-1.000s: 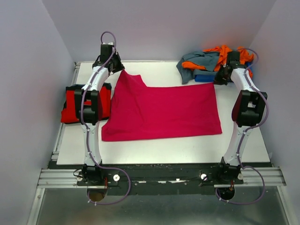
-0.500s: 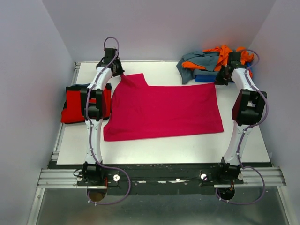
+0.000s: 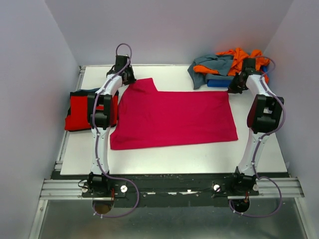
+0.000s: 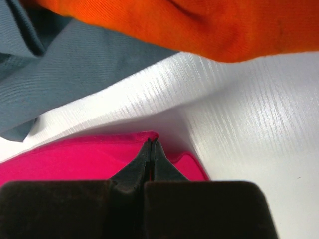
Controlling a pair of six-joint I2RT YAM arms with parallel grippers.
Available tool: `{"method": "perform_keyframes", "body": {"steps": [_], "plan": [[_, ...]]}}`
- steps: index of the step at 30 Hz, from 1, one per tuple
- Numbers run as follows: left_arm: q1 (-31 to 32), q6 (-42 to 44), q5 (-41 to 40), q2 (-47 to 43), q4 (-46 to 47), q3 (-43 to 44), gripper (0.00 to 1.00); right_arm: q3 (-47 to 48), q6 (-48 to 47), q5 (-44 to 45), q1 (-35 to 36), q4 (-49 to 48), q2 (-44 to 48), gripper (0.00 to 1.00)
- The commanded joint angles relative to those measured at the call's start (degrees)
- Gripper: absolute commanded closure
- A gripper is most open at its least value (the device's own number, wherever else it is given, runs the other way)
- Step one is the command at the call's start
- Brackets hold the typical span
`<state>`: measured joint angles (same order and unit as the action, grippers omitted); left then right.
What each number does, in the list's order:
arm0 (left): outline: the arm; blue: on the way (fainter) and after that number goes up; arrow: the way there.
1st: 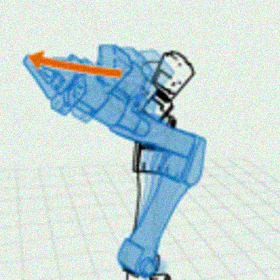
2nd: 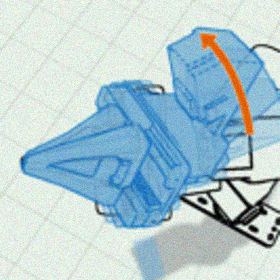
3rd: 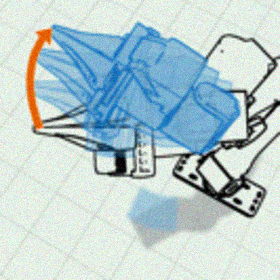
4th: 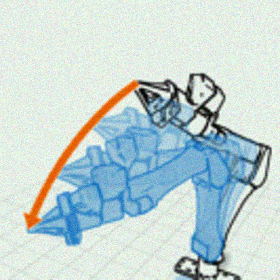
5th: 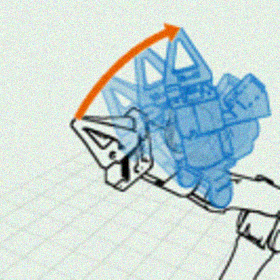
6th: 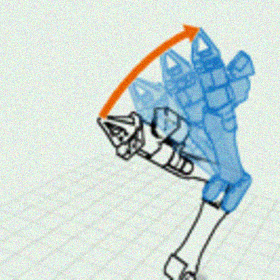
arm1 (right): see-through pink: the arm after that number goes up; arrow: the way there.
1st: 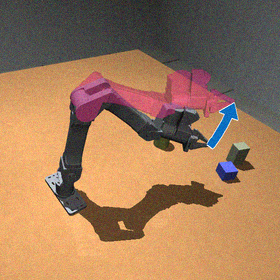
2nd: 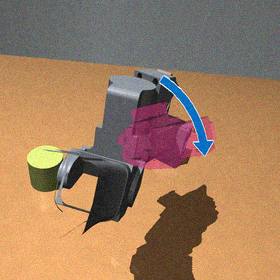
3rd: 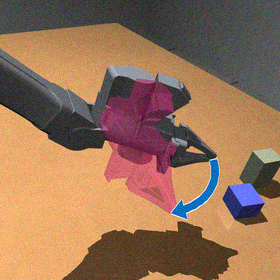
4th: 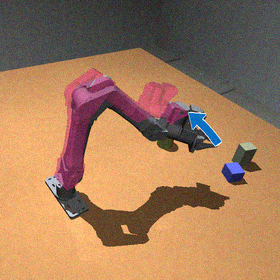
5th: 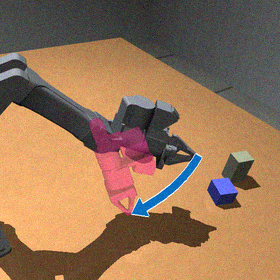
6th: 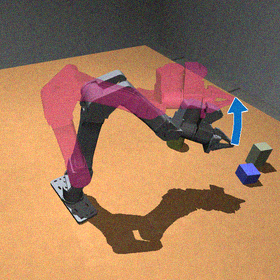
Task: Fold and stack the t-shirts
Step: Grap the side of the flattened tshirt furthest away from the robot with both arms, then fold the other side of the tshirt into a rectangle
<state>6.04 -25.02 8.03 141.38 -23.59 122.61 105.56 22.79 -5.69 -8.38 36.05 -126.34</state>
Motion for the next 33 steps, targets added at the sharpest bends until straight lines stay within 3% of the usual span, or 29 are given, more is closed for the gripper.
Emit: {"method": "perform_keyframes", "body": {"steps": [1,24,33], "plan": [[2.3,2.6,-1.43,-9.26,4.86,-6.84,1.0,-1.76,0.68,-1.6,-0.49,-0.63,2.85,0.99],[4.33,2.08,-9.79,-37.31,14.98,-40.94,1.0,-14.15,4.9,-0.02,-2.08,-2.21,13.4,0.99],[5.91,1.46,-13.83,-43.82,14.72,-47.11,1.0,-18.72,6.13,2.53,-3.04,-3.44,17.0,0.99]]}}
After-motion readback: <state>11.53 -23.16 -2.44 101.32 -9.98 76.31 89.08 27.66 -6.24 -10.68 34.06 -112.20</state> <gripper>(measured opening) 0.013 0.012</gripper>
